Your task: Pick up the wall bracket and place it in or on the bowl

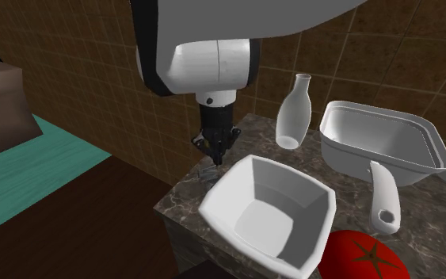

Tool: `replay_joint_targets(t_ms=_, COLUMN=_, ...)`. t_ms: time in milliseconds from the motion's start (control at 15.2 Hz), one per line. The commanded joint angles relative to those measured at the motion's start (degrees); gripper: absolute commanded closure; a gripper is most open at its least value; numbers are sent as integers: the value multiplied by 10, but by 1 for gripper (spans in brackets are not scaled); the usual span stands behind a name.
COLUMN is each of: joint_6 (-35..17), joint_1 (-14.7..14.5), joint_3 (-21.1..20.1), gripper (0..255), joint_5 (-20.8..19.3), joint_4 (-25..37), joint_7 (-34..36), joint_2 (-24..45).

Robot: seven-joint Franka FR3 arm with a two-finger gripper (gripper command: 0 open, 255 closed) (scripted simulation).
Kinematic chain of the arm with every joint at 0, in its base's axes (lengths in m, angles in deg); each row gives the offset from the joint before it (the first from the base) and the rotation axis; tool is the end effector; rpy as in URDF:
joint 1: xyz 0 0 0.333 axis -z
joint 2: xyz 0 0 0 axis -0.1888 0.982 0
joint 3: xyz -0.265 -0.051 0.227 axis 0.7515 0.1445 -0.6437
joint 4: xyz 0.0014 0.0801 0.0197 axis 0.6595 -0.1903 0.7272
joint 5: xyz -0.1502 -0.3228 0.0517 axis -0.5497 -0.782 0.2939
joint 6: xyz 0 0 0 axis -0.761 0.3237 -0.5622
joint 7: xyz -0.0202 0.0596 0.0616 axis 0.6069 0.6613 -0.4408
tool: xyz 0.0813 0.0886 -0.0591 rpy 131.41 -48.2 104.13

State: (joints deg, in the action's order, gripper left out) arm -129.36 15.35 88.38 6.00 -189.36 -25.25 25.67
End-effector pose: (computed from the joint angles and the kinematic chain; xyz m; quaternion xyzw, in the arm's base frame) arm 0.3287 -0.1405 0.4352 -0.9987 -0.0406 0.0278 0.0119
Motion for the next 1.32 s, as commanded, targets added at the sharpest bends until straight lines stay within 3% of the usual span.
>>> replay_joint_targets(t_ms=0, joint_6=20, joint_1=1, joint_3=-2, gripper=255, joint_5=0, joint_4=12, joint_7=0, joint_2=-8)
replay_joint_targets(t_ms=66, joint_6=9, joint_1=0, joint_3=-1, gripper=255, joint_5=0, joint_4=5, joint_7=0, joint_2=-3)
replay_joint_targets(t_ms=132, joint_6=9, joint_1=0, joint_3=-1, gripper=0, joint_5=0, joint_4=5, joint_7=0, joint_2=-3)
replay_joint_targets(t_ms=396, joint_6=-80, joint_1=7, joint_3=-13, gripper=0, joint_5=20, joint_4=-39, joint_7=101, joint_2=42)
replay_joint_targets(t_ms=924, joint_6=-155, joint_1=4, joint_3=-7, gripper=0, joint_5=26, joint_4=-71, joint_7=100, joint_2=85)
replay_joint_targets(t_ms=1254, joint_6=-155, joint_1=4, joint_3=-7, gripper=0, joint_5=26, joint_4=-71, joint_7=99, joint_2=85)
